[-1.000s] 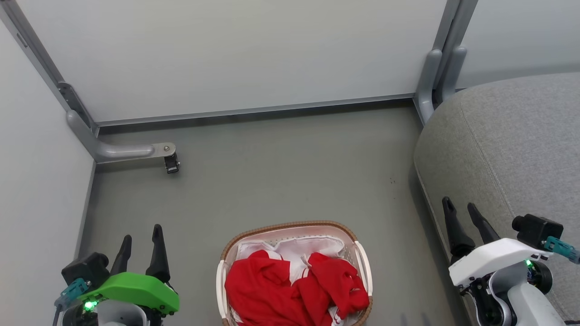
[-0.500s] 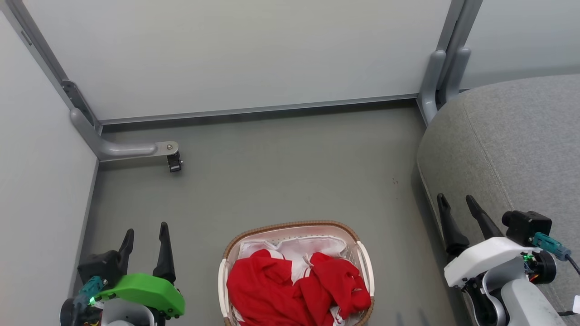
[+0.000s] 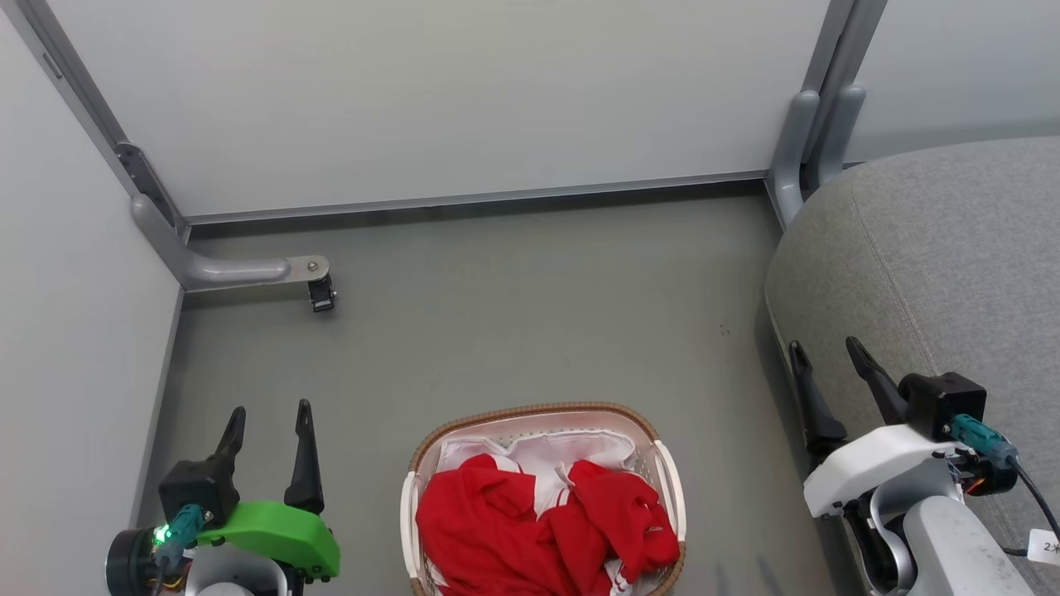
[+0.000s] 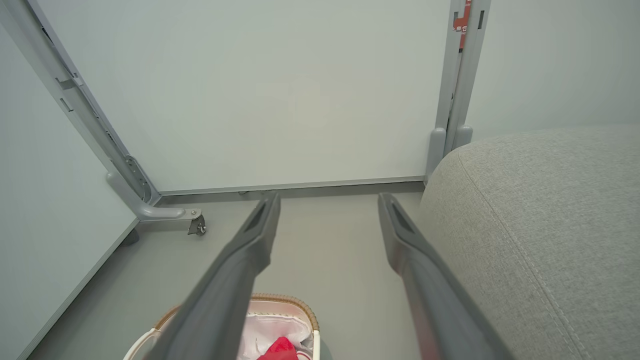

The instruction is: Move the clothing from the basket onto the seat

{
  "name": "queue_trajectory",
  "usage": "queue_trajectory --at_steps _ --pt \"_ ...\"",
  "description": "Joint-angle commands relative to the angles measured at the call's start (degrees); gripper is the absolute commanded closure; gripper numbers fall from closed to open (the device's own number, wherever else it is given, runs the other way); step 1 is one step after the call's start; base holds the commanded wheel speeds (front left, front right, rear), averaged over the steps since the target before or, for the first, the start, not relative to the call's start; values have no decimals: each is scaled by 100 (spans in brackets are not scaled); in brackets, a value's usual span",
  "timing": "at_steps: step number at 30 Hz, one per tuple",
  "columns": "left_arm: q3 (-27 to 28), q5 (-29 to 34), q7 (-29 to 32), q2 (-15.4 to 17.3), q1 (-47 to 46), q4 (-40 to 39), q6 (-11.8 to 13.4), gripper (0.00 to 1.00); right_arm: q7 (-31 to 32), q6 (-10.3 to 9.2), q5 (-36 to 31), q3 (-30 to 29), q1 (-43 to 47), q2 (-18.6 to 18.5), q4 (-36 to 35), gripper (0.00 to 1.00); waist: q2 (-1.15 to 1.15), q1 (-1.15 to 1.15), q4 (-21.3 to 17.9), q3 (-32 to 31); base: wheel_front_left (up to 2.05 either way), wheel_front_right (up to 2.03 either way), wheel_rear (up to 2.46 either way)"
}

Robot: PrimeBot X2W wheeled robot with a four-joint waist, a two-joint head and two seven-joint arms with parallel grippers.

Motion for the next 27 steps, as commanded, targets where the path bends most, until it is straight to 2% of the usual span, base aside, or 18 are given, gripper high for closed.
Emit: queue_trajectory --at_steps 1,27 --pt "24 146 -58 -10 -123 -26 6 0 -56 2 -177 -11 -104 -16 28 0 0 0 1 -1 0 0 0" --pt "591 1121 -354 -389 326 129 -87 0 -338 0 -1334 -444 147 215 443 0 0 0 14 14 0 0 0"
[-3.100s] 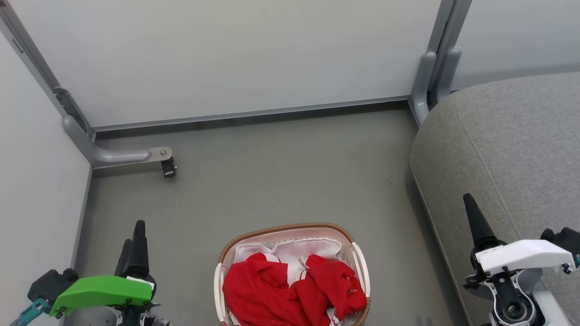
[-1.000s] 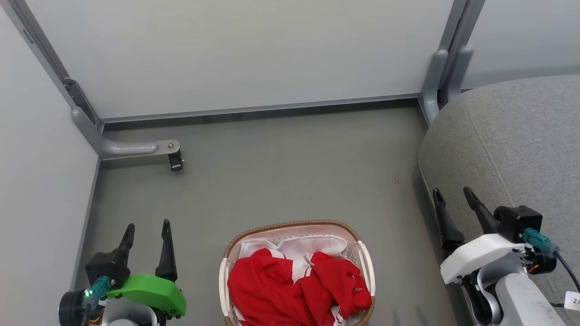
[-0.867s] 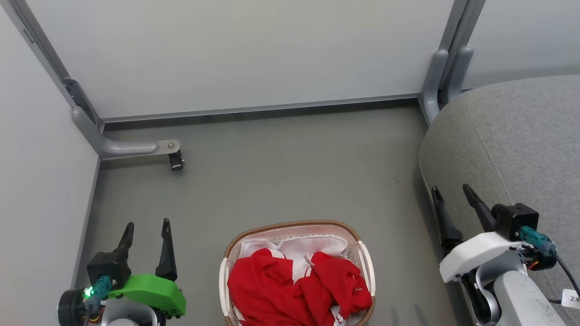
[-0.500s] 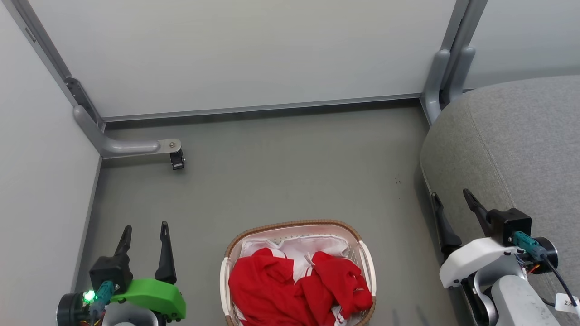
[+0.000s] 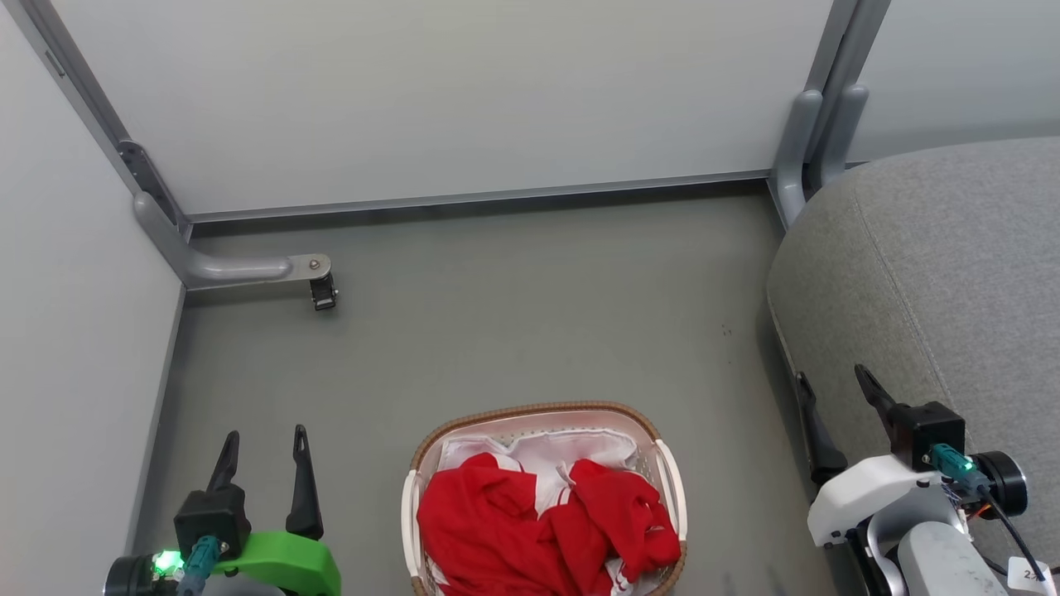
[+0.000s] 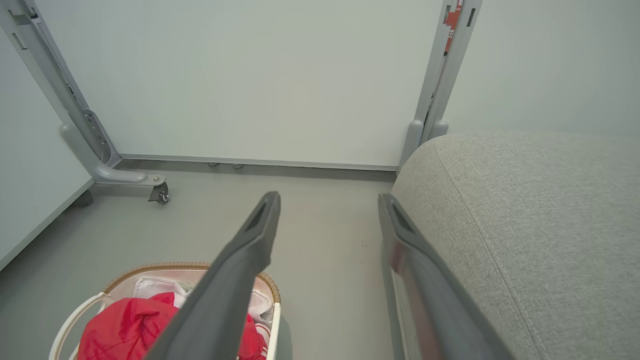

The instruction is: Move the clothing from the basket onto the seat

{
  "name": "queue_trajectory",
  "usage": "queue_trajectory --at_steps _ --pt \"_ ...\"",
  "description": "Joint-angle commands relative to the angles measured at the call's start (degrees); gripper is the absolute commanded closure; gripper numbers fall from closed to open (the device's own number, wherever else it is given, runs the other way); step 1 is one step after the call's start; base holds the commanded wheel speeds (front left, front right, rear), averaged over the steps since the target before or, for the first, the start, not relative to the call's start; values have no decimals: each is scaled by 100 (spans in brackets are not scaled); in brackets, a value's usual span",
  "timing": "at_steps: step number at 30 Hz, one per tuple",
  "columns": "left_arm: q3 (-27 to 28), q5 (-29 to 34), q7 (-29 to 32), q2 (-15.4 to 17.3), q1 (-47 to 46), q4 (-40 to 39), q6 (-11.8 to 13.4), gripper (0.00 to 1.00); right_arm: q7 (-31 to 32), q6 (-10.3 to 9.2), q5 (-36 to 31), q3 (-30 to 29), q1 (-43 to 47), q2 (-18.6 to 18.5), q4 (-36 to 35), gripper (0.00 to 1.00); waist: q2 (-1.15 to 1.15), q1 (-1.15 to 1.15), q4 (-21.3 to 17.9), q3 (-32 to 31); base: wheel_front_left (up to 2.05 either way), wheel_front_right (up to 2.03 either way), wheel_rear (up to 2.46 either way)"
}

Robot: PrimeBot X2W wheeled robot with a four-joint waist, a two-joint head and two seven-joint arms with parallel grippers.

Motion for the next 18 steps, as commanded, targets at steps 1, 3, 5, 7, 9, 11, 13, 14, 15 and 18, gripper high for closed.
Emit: queue_trajectory --at_steps 1,3,5,7,9,11,13,14,15,18 --pt "26 133 -62 -7 54 17 -21 0 -51 -3 -122 -4 2 -39 14 0 0 0 -7 10 0 0 0" --pt "40 241 -79 -15 37 27 -39 0 -68 -3 -202 1 -36 -50 19 0 0 0 -11 22 0 0 0" --pt "50 323 -111 -26 8 36 -67 0 -86 -3 -295 17 -61 -59 13 0 0 0 -13 48 0 0 0" --pt "21 329 -89 -37 -38 65 -125 0 -87 -3 -267 32 -80 -68 -6 0 0 0 -20 104 0 0 0" --pt "-23 312 -89 -45 -117 94 -185 0 -87 -3 -251 46 -134 -79 -40 0 0 0 -26 198 0 0 0" --pt "-83 302 -89 -51 -209 159 -241 0 -87 -3 -236 65 -216 -90 -86 0 0 0 -42 331 0 0 0" --pt "-133 262 -88 -56 -292 250 -302 0 -87 -3 -221 84 -285 -104 -137 0 0 0 -70 497 0 0 0" --pt "-161 246 -87 -57 -341 296 -329 0 -87 -3 -218 97 -326 -109 -161 0 0 0 -86 583 0 0 0" --pt "-210 220 -87 -60 -413 353 -359 0 -87 -3 -206 111 -391 -117 -205 0 0 0 -107 693 0 0 0" --pt "-386 111 -87 -65 -638 508 -420 0 -87 -3 -172 141 -585 -127 -379 0 0 0 -178 1006 0 0 0"
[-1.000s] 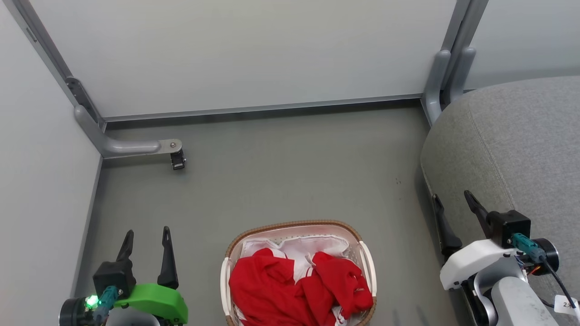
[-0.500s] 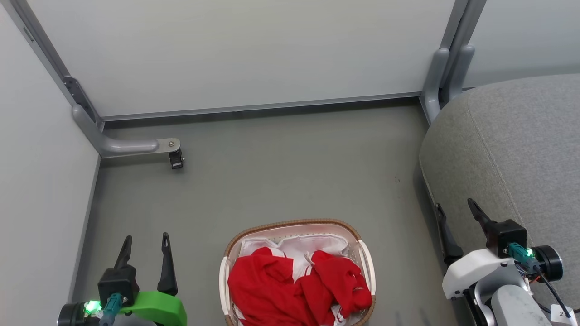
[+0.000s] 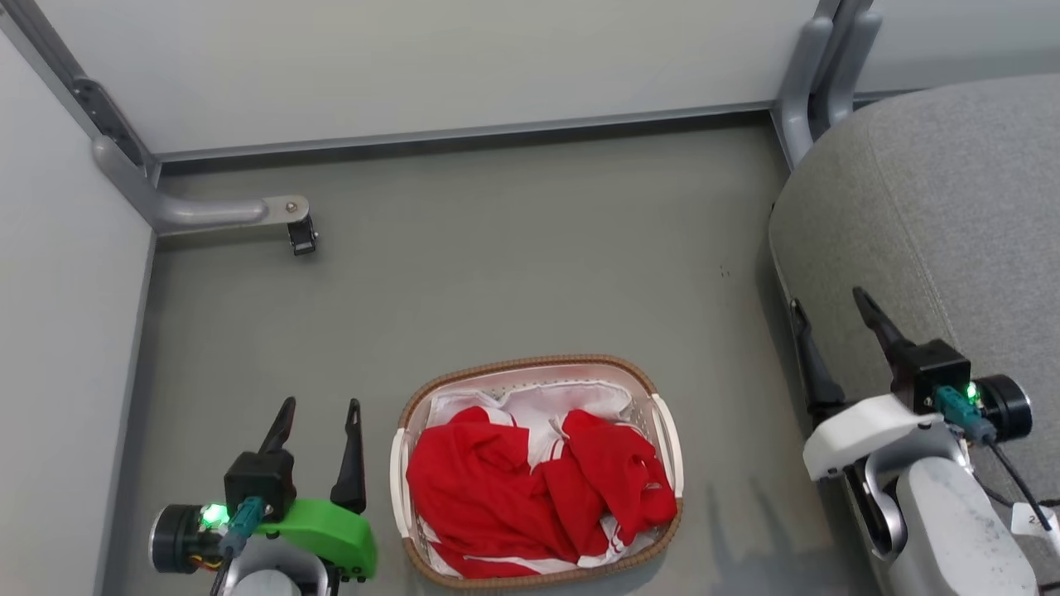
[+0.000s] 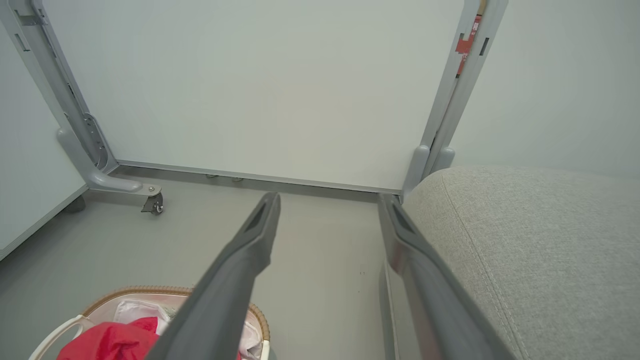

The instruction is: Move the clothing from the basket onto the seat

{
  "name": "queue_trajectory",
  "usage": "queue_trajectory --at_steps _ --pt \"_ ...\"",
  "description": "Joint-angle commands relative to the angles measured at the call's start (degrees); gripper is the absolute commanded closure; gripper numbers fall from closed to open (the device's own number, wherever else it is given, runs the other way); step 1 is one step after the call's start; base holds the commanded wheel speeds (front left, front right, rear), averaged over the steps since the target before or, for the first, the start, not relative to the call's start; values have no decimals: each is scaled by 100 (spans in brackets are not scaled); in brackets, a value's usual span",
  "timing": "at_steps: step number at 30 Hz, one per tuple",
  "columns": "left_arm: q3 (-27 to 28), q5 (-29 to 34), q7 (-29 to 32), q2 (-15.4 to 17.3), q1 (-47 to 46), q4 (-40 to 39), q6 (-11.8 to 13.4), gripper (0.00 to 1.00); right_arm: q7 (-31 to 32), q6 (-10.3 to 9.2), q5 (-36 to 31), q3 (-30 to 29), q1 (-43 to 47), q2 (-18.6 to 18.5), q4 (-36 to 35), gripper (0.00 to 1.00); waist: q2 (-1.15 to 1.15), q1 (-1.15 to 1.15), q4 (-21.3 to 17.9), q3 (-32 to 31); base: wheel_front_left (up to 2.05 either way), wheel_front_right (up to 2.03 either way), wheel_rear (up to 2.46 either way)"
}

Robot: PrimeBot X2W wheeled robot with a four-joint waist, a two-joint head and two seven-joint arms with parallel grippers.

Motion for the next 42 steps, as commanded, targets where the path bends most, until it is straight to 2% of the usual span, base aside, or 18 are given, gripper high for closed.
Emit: queue_trajectory --at_steps 1,10,18,23,32,39,42 --pt "-91 -93 2 2 -219 79 -37 0 -26 -4 37 27 -147 -19 -110 0 0 0 -135 490 0 0 0" --pt "-820 -340 3 6 -1147 726 -94 0 -26 -4 216 93 -734 -58 -827 0 0 0 -415 1660 0 0 0" --pt "-1521 -566 3 10 -2083 1781 -188 0 -25 -4 262 100 -1007 -22 -1195 0 0 0 -717 2376 0 0 0" --pt "-1872 -489 3 13 -2644 2589 -42 0 -25 -4 288 119 -1111 33 -1282 0 0 0 -870 2723 0 0 0" --pt "-2530 135 97 20 -3705 4097 326 0 -25 -4 313 212 -1276 88 -1318 0 0 0 -1042 3300 0 0 0" --pt "-3079 700 464 174 -4433 4575 522 0 -24 -4 355 306 -1394 155 -1267 0 0 0 -1190 3673 0 0 0" --pt "-3222 803 795 274 -4630 4675 502 0 -24 -4 371 345 -1454 185 -1233 0 0 0 -1250 3797 0 0 0"
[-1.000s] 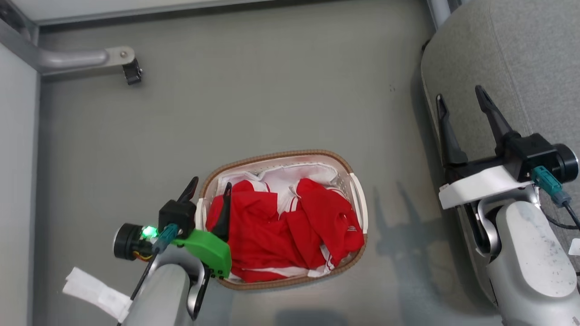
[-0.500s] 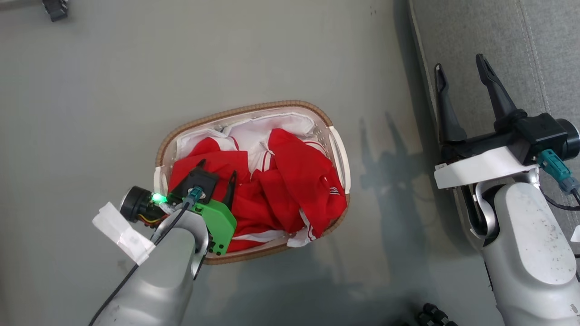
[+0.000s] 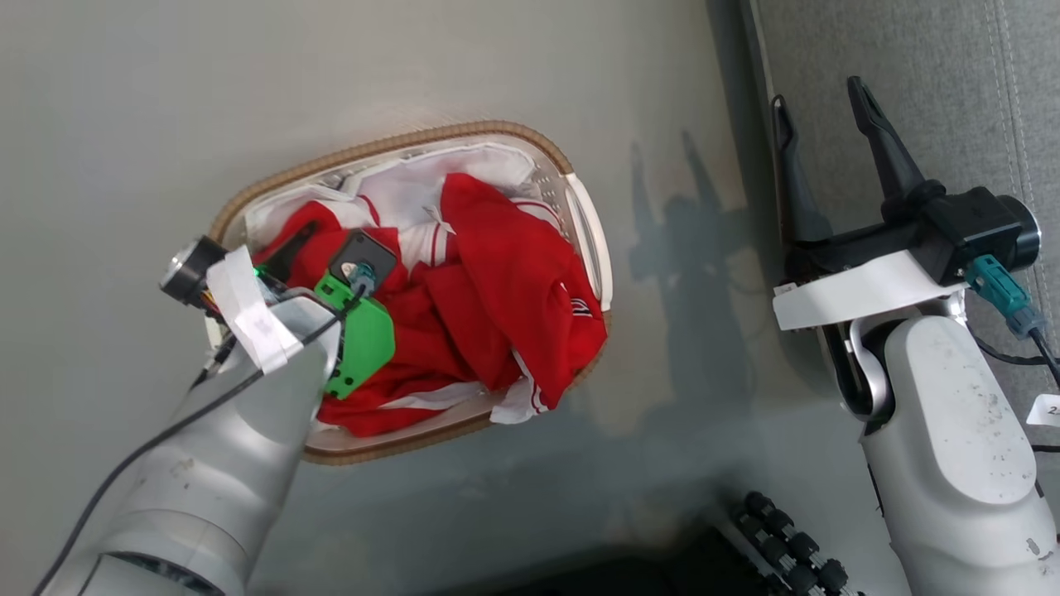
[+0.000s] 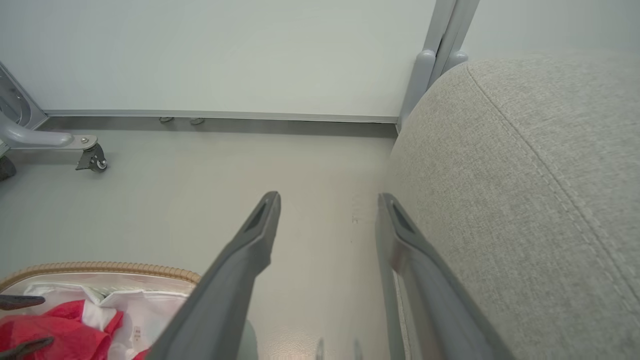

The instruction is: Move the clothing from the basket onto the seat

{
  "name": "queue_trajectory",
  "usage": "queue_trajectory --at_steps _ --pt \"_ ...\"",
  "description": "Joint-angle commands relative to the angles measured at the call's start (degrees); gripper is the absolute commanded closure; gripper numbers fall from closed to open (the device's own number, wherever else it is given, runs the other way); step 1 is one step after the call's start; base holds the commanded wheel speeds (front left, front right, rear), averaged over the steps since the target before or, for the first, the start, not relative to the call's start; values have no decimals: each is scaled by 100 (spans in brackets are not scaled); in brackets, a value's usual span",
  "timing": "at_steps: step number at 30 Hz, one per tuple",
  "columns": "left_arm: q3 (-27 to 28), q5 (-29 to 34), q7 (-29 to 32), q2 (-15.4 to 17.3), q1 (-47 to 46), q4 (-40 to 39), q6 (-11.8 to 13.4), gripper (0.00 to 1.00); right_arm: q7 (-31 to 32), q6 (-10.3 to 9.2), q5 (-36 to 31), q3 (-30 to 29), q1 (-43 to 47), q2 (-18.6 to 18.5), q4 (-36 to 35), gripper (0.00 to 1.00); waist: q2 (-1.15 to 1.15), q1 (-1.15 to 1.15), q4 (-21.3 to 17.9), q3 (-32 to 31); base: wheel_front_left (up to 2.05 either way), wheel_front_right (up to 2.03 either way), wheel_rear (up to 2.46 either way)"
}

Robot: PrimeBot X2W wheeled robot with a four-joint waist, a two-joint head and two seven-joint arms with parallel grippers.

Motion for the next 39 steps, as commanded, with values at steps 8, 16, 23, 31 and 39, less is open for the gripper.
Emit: queue_trajectory --at_steps 8,16,23,31,39 --pt "-144 -9 1041 222 -268 105 -305 0 -17 -4 74 92 -84 74 48 0 0 -1 -249 327 0 0 0" --pt "-203 -134 1505 230 -28 116 -396 100 -17 -4 91 110 -105 97 126 0 0 -1 -236 229 0 0 0" --pt "-103 -356 1162 97 242 109 -356 100 -17 -4 86 100 26 101 237 0 0 -1 -157 -195 0 0 0" --pt "18 -699 65 -92 778 41 -335 100 -17 -4 5 102 375 100 415 0 0 -1 104 -1120 0 0 0" --pt "111 -1097 -677 -188 1341 -174 -414 100 -16 -4 -81 264 895 69 605 0 0 -1 439 -2147 0 0 0"
